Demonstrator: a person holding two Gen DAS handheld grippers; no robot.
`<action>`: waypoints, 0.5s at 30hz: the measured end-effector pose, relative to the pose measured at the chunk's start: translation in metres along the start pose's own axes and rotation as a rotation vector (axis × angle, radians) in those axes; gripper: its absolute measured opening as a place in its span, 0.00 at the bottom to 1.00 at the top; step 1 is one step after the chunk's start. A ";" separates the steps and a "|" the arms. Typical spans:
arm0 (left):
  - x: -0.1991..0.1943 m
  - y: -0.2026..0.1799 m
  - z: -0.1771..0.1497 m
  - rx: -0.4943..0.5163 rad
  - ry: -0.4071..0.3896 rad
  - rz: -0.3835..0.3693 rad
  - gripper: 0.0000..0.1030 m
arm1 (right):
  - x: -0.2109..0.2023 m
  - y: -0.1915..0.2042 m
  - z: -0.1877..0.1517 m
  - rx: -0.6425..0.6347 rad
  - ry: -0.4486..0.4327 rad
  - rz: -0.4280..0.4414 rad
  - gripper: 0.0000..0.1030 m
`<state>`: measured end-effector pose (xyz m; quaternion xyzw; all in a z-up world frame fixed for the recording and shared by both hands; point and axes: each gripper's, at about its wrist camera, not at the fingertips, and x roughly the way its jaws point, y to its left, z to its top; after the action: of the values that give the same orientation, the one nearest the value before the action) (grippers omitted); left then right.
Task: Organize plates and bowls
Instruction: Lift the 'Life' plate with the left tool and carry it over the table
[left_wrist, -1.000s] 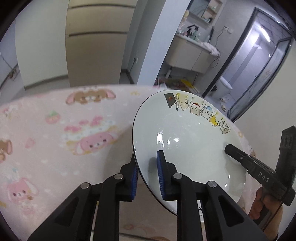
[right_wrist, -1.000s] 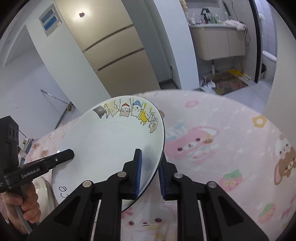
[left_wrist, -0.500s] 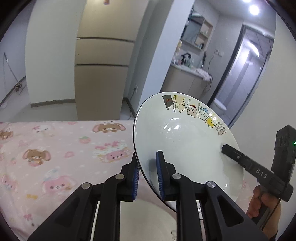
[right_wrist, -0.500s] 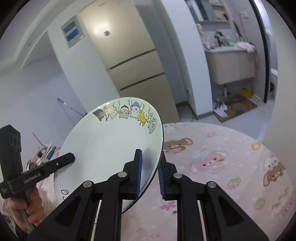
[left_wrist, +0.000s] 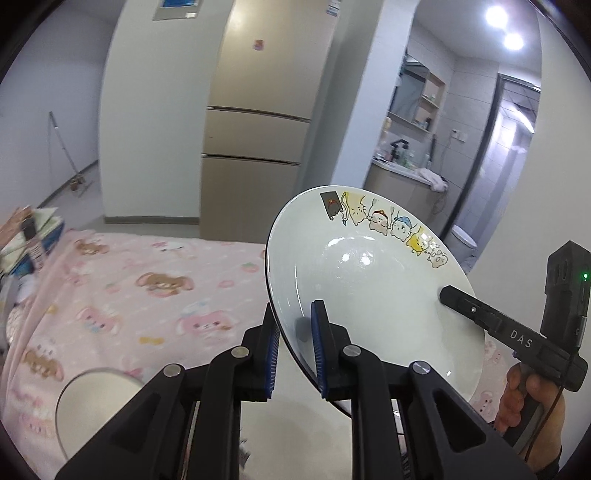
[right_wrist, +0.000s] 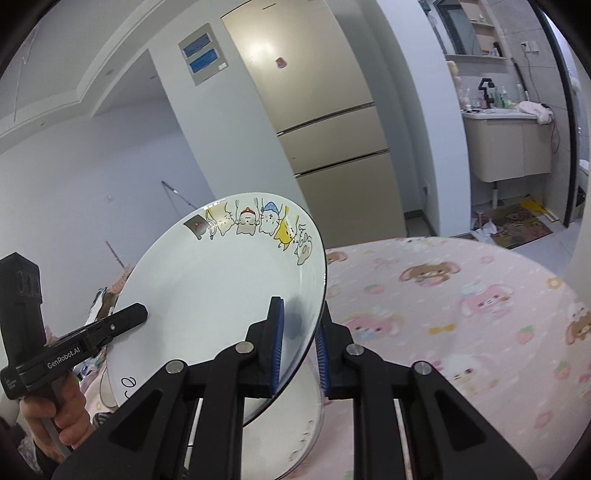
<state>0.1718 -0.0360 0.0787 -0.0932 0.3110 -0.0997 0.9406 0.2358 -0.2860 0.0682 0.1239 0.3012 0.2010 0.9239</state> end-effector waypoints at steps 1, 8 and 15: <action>-0.003 0.002 -0.004 -0.001 -0.003 0.010 0.17 | 0.001 0.003 -0.003 -0.009 0.002 0.001 0.15; 0.005 0.023 -0.037 -0.038 0.042 0.033 0.17 | 0.019 0.009 -0.029 -0.039 0.067 0.010 0.15; 0.034 0.032 -0.069 -0.062 0.109 0.062 0.18 | 0.040 0.006 -0.051 -0.056 0.143 -0.030 0.15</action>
<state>0.1611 -0.0212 -0.0023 -0.1071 0.3675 -0.0657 0.9215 0.2327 -0.2574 0.0092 0.0790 0.3626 0.2037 0.9059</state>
